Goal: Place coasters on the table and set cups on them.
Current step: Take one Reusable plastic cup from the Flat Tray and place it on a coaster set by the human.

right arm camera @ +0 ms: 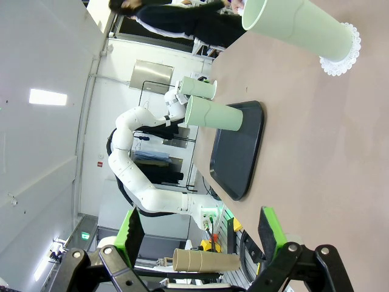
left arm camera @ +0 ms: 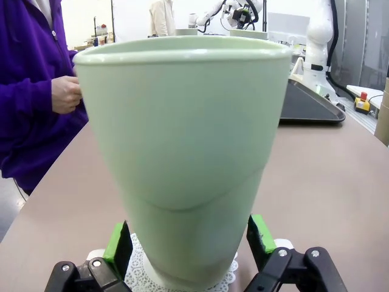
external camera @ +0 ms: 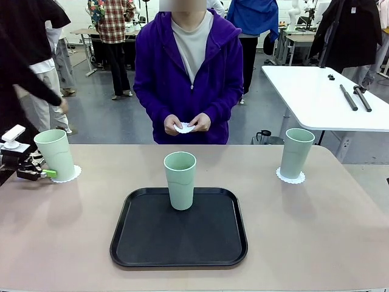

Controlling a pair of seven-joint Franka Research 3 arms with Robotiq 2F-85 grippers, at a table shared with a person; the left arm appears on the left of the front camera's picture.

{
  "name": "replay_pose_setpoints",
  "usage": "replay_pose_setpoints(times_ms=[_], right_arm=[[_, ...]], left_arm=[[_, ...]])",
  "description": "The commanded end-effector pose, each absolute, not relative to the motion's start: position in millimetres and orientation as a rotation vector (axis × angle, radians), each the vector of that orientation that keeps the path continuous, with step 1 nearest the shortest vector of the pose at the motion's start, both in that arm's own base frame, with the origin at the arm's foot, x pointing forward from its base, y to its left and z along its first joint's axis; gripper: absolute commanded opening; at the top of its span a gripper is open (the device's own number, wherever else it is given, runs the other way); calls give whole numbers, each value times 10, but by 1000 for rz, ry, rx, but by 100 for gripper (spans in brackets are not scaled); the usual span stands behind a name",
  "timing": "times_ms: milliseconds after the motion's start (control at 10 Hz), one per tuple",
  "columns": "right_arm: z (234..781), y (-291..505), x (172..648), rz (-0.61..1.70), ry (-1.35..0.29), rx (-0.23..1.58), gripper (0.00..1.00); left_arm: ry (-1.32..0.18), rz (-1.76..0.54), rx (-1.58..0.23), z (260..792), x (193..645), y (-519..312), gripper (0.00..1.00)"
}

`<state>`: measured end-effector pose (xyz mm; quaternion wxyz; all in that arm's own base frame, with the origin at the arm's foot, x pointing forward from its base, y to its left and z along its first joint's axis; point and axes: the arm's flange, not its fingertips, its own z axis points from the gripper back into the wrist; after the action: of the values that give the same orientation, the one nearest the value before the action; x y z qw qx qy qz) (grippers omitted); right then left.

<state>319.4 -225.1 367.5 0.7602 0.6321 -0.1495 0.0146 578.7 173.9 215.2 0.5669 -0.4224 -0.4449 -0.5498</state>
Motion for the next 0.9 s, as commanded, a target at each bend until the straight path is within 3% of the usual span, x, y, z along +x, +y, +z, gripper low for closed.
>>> replay_pose_setpoints(times_ms=[0, 500, 800], right_arm=[[3686, -2255, 3183, 33, -331, 1378, 100], [3686, -2255, 3183, 33, -331, 1378, 100], [3686, -2255, 3183, 33, -331, 1378, 100]], left_arm=[[-993, -1323, -956, 2246, 5767, 1808, 100], [-907, -1346, -851, 2537, 5717, 2038, 100], [-724, -1228, -588, 3108, 5611, 2001, 100]])
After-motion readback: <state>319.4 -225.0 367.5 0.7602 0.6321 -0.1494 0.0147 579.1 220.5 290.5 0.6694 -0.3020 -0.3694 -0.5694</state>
